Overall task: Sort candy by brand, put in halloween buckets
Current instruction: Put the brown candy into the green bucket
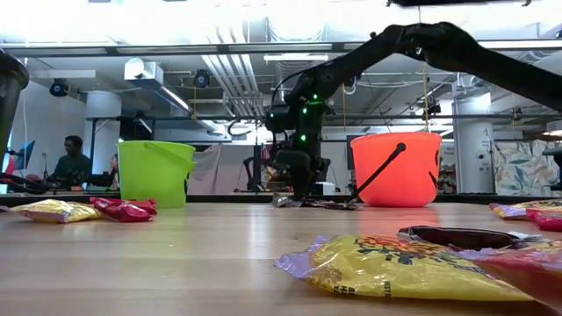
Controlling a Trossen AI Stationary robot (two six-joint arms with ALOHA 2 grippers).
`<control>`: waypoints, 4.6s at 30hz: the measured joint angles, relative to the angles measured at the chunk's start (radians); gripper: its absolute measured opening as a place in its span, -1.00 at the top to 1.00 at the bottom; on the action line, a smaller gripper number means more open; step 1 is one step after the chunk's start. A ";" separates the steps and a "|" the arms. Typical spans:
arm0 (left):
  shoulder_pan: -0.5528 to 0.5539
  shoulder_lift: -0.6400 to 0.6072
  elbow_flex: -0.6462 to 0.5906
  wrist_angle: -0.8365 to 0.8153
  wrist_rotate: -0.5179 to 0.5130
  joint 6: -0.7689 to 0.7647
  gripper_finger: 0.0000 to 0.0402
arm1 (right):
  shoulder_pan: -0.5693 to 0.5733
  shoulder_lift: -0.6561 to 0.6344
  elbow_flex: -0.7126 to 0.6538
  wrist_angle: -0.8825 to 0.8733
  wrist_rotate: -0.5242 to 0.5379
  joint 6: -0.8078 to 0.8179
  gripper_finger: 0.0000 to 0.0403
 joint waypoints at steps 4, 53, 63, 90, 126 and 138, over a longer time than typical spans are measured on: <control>0.000 -0.007 -0.044 0.045 -0.021 0.010 0.58 | -0.008 0.017 0.001 0.011 0.003 0.020 0.31; 0.645 -0.007 -0.469 1.193 0.851 0.700 0.51 | 0.173 -0.526 0.066 -0.067 -0.489 0.030 0.93; 0.684 0.035 -0.471 1.250 0.883 0.681 0.32 | 0.214 -0.543 0.066 -0.043 -0.513 0.019 0.93; 0.696 0.097 -0.470 1.418 0.973 0.708 0.97 | 0.197 -0.537 0.066 -0.022 -0.533 0.089 0.50; 0.989 0.349 -0.307 0.326 0.581 0.704 0.60 | 0.112 -0.537 0.066 -0.104 -0.453 0.209 -0.01; 0.976 0.181 -0.223 0.452 0.584 0.608 0.55 | 0.112 -0.468 -0.005 -0.043 -0.025 0.418 -0.01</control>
